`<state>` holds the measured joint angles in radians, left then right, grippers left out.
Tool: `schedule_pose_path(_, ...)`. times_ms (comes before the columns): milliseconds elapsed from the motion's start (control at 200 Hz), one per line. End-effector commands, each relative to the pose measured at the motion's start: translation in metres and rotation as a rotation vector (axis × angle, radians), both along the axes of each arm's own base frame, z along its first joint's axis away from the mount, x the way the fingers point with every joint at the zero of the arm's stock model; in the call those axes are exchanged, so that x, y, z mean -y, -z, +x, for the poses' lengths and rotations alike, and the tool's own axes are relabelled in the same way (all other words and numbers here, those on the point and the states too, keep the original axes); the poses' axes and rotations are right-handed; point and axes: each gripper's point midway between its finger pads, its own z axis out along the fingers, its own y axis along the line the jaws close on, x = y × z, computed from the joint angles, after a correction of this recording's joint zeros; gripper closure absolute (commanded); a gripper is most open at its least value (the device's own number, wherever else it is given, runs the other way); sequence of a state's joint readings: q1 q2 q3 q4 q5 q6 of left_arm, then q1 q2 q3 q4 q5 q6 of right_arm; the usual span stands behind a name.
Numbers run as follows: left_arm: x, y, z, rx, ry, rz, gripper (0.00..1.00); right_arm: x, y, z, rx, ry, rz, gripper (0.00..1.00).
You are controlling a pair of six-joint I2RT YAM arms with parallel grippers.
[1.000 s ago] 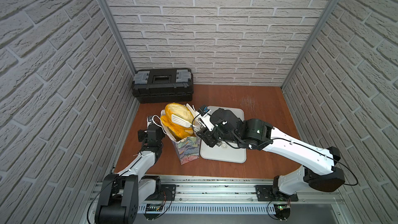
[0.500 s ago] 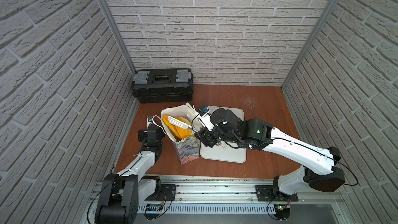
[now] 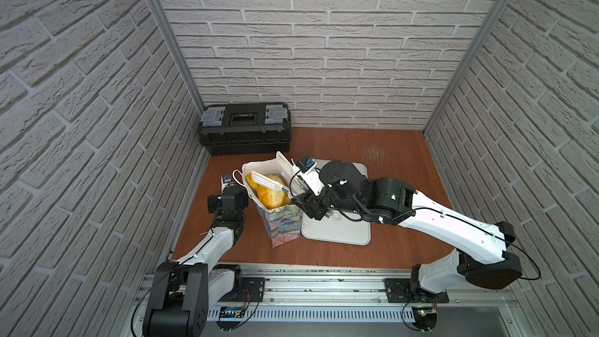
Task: Pack bread into a paper bag
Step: Place the fake bread in the paper bag, then place the clamp at the center of the board.
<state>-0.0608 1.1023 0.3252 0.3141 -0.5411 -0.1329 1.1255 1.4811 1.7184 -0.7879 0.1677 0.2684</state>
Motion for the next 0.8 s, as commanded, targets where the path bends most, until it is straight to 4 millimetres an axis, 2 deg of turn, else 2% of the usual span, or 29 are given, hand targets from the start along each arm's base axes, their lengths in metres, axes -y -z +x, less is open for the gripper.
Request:
schedule_pose_path(0,-0.002,-0.014,0.005,0.056,-0.009,-0.007,0.02,0.020,-0.068,0.005,0.157,0.032,0.134,0.45)
schedule_pose_path(85,-0.002,-0.014,0.005,0.059,-0.011,-0.009,0.02,0.037,-0.079,0.008,0.201,0.074,0.123,0.46)
schedule_pose_path(205,-0.003,-0.016,0.003,0.065,-0.020,-0.007,0.02,0.063,-0.090,0.014,0.255,0.150,0.109,0.55)
schedule_pose_path(410,-0.005,-0.020,-0.002,0.091,-0.034,-0.011,0.02,0.112,-0.086,0.031,0.294,0.305,0.064,0.75)
schedule_pose_path(550,-0.005,-0.019,-0.002,0.093,-0.035,-0.014,0.02,0.144,-0.068,0.044,0.288,0.407,0.024,0.80)
schedule_pose_path(795,-0.004,-0.019,-0.002,0.095,-0.030,-0.017,0.02,0.182,-0.008,0.068,0.244,0.543,-0.092,0.86)
